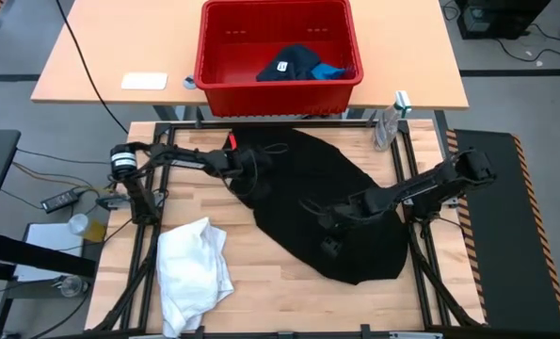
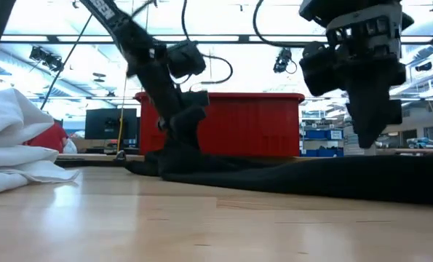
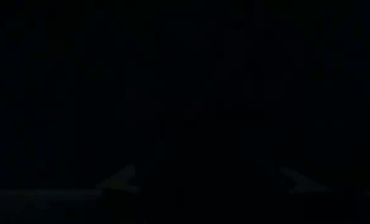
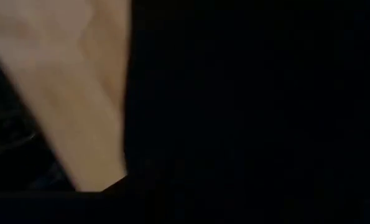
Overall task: Fold Laundry from Bin
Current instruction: Fold the black shirt
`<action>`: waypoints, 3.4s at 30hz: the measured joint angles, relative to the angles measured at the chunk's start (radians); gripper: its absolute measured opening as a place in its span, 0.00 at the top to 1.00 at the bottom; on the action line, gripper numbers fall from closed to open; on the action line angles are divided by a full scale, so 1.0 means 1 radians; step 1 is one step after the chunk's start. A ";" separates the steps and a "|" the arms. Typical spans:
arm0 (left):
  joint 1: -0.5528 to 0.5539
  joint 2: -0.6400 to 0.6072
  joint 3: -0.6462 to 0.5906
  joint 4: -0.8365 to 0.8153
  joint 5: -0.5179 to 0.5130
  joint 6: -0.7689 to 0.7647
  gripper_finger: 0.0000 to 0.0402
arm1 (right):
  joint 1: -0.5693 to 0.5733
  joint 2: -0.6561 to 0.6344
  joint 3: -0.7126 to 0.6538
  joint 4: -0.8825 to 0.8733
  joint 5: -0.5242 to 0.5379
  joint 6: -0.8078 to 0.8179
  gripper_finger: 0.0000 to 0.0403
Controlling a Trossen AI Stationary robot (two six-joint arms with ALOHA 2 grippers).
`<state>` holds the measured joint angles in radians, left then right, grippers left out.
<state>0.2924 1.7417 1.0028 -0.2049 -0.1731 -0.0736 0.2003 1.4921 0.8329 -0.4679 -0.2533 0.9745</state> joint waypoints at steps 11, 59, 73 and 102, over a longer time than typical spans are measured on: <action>-0.105 -0.199 0.016 -0.204 0.189 -0.042 0.57 | -0.131 -0.127 -0.176 -0.301 0.287 -0.017 0.62; -0.413 0.114 0.025 -0.191 0.155 -0.057 0.57 | 0.212 0.089 -0.079 -0.117 -0.196 0.070 0.62; -0.279 -0.107 0.014 -0.332 0.044 0.156 0.57 | 0.227 0.125 0.243 -0.445 -0.079 -0.163 0.62; -0.755 -0.067 0.017 0.049 0.225 -0.452 0.57 | 0.227 -0.086 -0.014 -0.088 0.216 -0.011 0.62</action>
<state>-0.4621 1.6748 1.0199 -0.1554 0.0523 -0.5257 0.4276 1.4063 0.8188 -0.5561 -0.0375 0.9633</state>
